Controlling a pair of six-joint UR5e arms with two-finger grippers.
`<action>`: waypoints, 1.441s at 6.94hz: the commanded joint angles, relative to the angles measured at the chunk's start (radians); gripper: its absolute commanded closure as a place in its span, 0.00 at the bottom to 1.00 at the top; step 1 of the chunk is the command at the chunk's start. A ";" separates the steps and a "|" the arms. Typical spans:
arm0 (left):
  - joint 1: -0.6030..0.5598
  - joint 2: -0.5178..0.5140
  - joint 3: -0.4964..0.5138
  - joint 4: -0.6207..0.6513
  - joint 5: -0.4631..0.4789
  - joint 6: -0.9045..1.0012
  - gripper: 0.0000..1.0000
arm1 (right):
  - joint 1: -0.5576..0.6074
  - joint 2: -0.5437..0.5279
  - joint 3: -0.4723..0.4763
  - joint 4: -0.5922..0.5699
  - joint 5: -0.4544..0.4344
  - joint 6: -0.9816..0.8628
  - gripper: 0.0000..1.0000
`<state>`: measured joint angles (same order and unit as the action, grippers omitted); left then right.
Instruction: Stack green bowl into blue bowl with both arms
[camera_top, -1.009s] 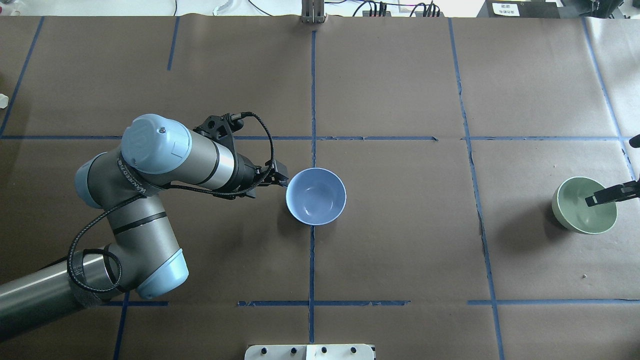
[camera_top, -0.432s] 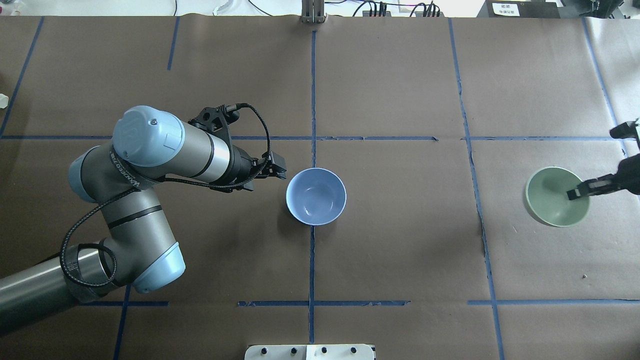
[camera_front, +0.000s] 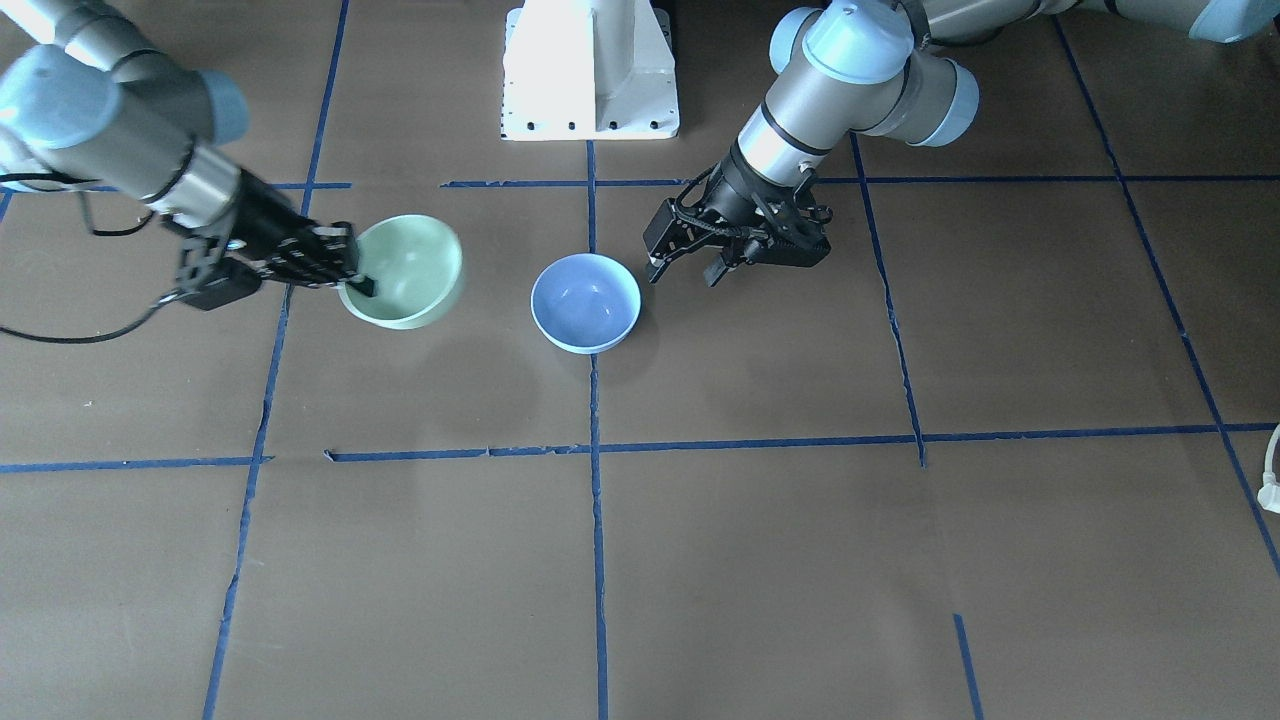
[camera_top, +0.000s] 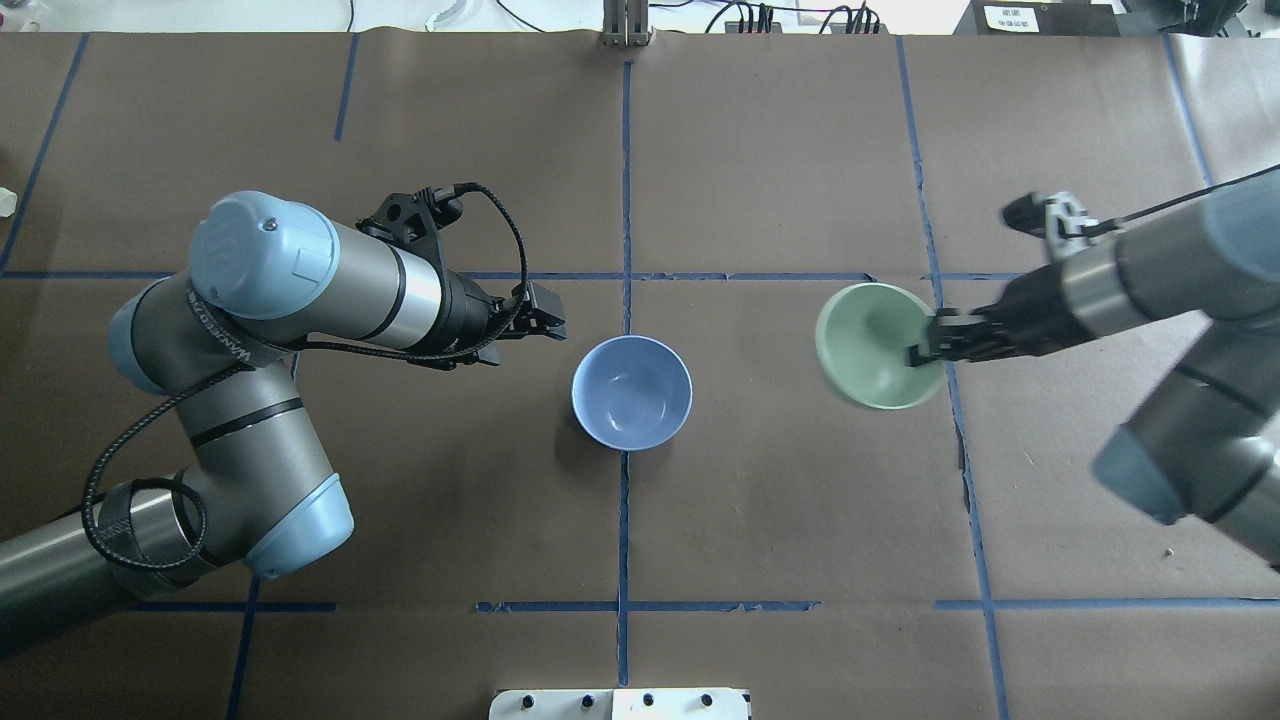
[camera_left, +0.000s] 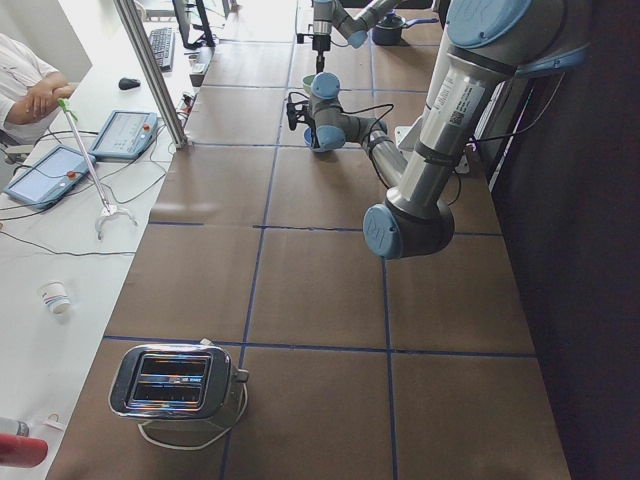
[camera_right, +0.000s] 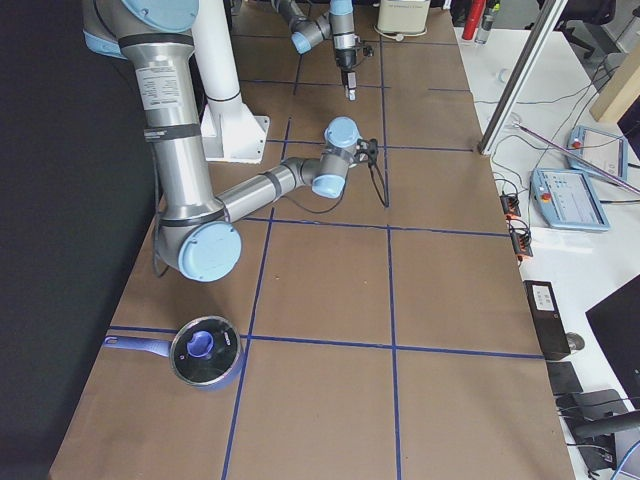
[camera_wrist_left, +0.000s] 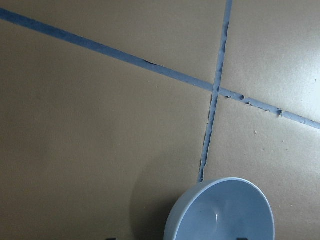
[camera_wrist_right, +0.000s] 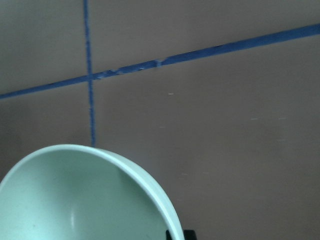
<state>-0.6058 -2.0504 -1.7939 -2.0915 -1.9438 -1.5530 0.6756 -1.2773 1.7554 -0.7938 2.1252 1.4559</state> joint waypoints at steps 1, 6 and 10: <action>-0.040 0.099 -0.102 -0.002 -0.009 0.005 0.16 | -0.146 0.220 -0.005 -0.220 -0.201 0.164 1.00; -0.054 0.167 -0.193 -0.002 -0.009 -0.001 0.15 | -0.174 0.227 -0.073 -0.232 -0.235 0.164 0.95; -0.057 0.167 -0.212 -0.002 -0.007 -0.002 0.14 | -0.133 0.182 -0.033 -0.258 -0.220 0.150 0.00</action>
<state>-0.6615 -1.8838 -1.9989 -2.0939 -1.9514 -1.5554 0.5187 -1.0791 1.6915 -1.0462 1.8847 1.6106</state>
